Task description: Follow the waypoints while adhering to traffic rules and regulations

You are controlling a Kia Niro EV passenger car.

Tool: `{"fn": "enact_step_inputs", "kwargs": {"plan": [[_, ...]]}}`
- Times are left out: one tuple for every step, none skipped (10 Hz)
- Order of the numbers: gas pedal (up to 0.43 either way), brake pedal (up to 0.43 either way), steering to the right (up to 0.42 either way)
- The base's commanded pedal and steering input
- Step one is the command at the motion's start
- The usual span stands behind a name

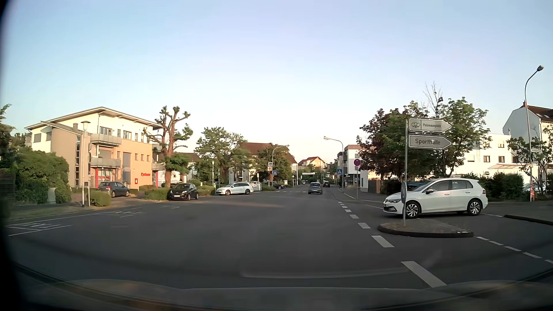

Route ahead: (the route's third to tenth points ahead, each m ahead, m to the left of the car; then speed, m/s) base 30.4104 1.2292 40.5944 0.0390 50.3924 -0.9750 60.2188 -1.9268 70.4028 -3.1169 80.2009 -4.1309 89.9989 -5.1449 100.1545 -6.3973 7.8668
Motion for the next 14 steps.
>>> {"fn": "enact_step_inputs", "kwargs": {"plan": [[0.020, 0.030, 0.019], [0.020, 0.030, 0.020], [0.008, 0.030, 0.020], [0.008, 0.030, 0.020], [0.008, 0.030, 0.020], [0.000, 0.030, 0.019], [0.000, 0.030, 0.020], [0.000, 0.030, 0.020], [0.000, 0.030, 0.019], [0.000, 0.030, 0.019], [0.000, 0.030, 0.019], [0.000, 0.030, 0.018], [0.000, 0.030, 0.018], [0.000, 0.030, 0.018]]}}
